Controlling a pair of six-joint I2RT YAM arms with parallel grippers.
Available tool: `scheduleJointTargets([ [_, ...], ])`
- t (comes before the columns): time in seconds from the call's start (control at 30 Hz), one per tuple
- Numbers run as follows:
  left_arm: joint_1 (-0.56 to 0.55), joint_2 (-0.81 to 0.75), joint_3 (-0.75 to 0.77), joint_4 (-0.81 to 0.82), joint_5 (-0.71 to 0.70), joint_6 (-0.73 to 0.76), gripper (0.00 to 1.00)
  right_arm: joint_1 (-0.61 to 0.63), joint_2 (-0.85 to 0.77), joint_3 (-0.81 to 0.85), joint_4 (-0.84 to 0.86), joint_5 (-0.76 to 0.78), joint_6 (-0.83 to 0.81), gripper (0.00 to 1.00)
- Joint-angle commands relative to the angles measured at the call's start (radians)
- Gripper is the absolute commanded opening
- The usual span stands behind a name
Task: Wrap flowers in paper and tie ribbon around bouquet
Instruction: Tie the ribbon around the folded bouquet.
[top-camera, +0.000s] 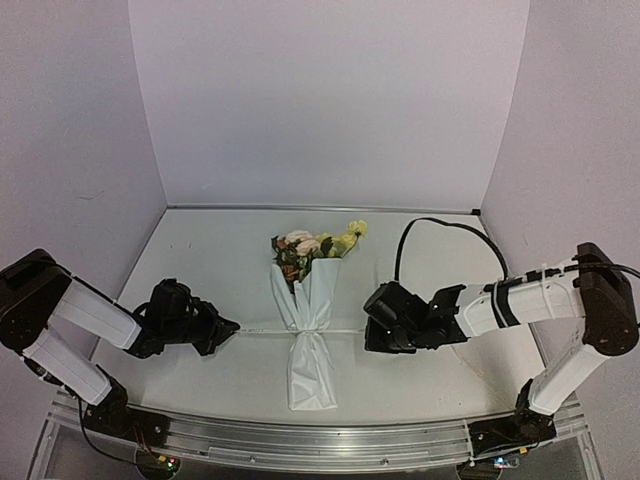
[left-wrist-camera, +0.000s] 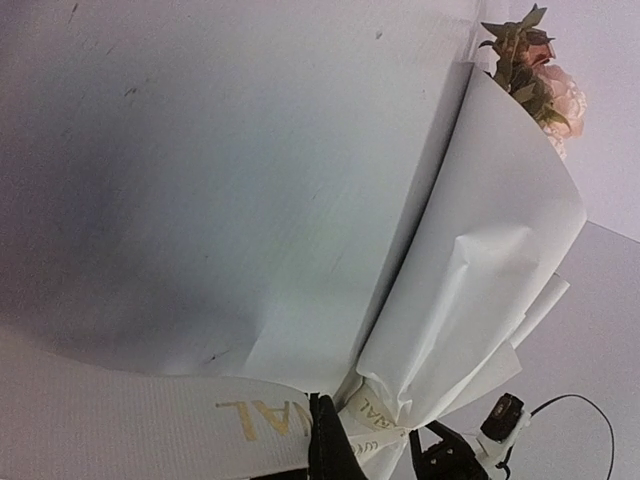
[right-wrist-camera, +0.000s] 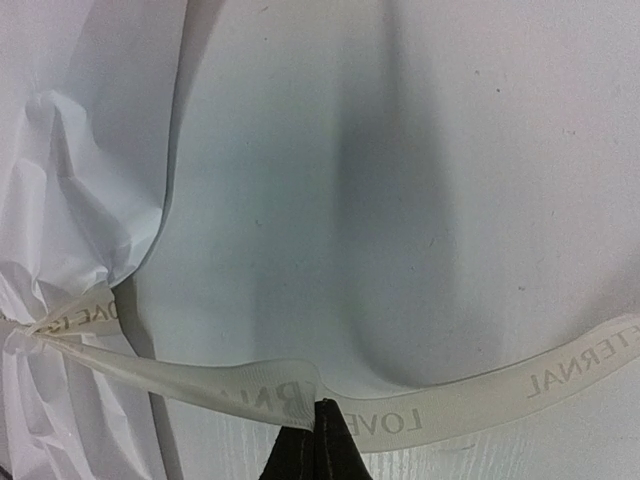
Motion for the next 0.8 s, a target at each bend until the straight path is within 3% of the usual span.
scheduleJointTargets([
  [0.0,0.111,-0.016,-0.011,-0.194,-0.142,0.086,0.00,-0.105,-0.086,-0.133,-0.212,0.124,0.118,0.00],
  [0.13,0.150,0.005,0.010,-0.216,-0.115,0.114,0.00,-0.164,-0.144,-0.218,-0.126,0.052,0.145,0.00],
  [0.5,0.235,0.018,0.027,-0.260,-0.075,0.163,0.00,-0.180,-0.182,-0.298,-0.122,0.077,0.280,0.00],
  [0.77,0.317,0.147,0.056,-0.196,0.017,0.217,0.00,-0.190,-0.226,-0.387,-0.111,0.083,0.405,0.00],
])
